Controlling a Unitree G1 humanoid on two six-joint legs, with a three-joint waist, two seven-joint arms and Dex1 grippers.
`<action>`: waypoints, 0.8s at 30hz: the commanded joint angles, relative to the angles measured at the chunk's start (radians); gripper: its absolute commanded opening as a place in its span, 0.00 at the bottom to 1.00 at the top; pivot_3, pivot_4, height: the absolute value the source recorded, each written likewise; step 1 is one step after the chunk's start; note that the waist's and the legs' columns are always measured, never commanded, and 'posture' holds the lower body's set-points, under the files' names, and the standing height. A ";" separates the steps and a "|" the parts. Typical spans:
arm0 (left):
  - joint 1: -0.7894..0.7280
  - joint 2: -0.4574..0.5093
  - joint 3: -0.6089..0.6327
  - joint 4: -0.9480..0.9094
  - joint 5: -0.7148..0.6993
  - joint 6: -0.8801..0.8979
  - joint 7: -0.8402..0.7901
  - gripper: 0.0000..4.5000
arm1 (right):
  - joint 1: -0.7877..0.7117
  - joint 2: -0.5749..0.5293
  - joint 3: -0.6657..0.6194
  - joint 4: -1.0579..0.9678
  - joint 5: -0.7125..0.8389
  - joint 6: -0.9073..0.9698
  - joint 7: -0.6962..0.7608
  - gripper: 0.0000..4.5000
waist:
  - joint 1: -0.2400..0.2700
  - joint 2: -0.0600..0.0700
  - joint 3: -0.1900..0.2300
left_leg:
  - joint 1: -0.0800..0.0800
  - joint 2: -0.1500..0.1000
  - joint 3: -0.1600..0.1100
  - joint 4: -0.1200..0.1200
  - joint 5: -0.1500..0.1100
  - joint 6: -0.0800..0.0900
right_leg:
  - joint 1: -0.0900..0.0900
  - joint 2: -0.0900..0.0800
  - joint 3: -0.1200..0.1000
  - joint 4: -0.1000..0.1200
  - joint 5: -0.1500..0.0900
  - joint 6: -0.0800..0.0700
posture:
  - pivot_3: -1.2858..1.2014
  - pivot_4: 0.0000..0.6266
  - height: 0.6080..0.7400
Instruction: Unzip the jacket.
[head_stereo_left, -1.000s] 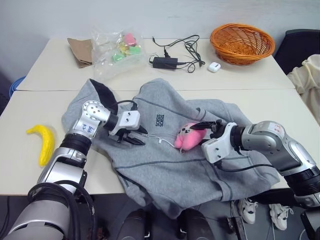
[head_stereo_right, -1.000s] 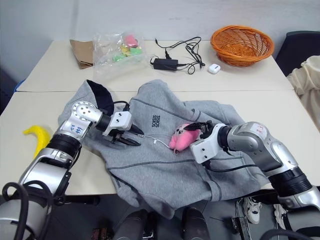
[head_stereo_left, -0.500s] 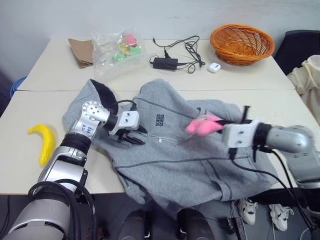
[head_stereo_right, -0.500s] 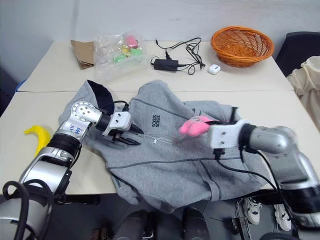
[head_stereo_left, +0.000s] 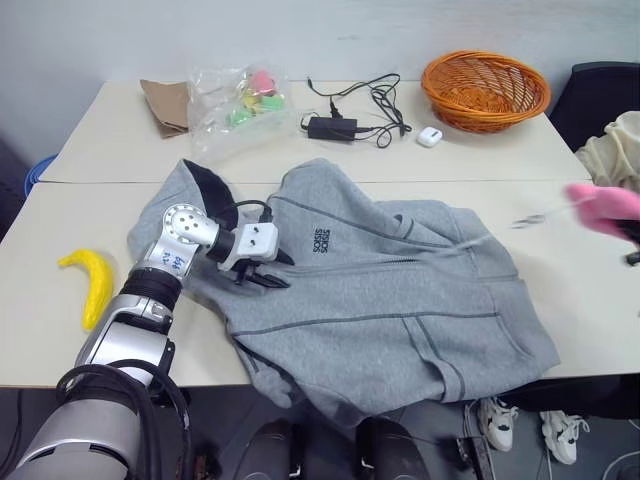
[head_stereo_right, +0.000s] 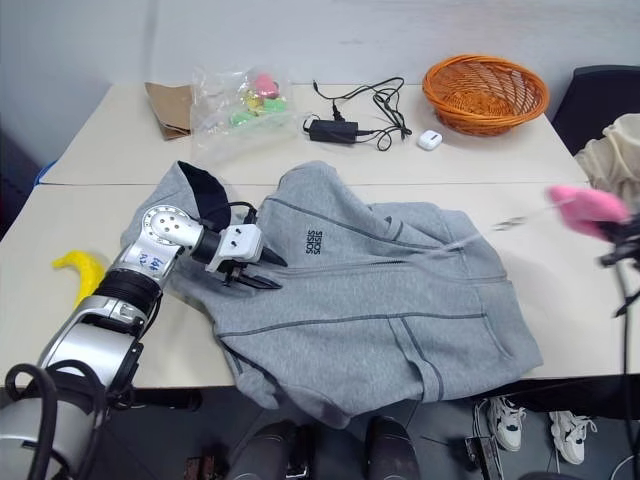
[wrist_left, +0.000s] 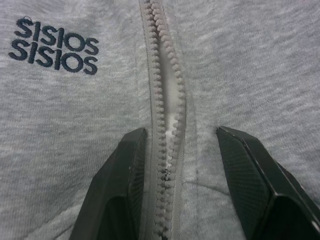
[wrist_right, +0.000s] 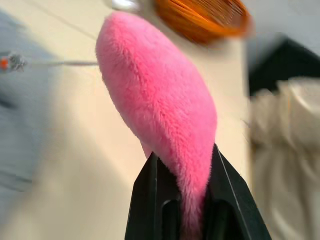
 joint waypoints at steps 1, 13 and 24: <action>0.025 0.016 -0.017 0.026 0.050 0.006 0.022 0.52 | -0.130 -0.119 -0.048 0.303 -0.008 -0.063 -0.116 0.00 | -0.003 0.004 -0.001 | 0.003 0.000 0.001 -0.001 0.000 0.000 | 0.002 -0.002 0.000 -0.002 0.000 0.000 | 0.52 0.24 1.00; 0.029 0.031 -0.008 0.009 0.048 0.009 0.026 0.52 | -0.515 -0.200 0.056 0.791 0.005 -0.214 -0.298 0.00 | -0.011 0.012 -0.004 | 0.005 -0.001 0.002 -0.004 0.000 -0.001 | 0.004 -0.005 0.007 -0.006 -0.001 -0.001 | 0.52 0.24 1.00; 0.031 0.045 -0.003 0.003 0.043 0.010 0.029 0.52 | -0.587 -0.193 0.135 0.870 -0.006 -0.321 -0.303 0.00 | -0.016 0.013 -0.004 | 0.004 -0.001 0.001 -0.006 -0.001 -0.001 | 0.004 -0.004 0.006 -0.007 0.000 -0.001 | 0.52 0.24 1.00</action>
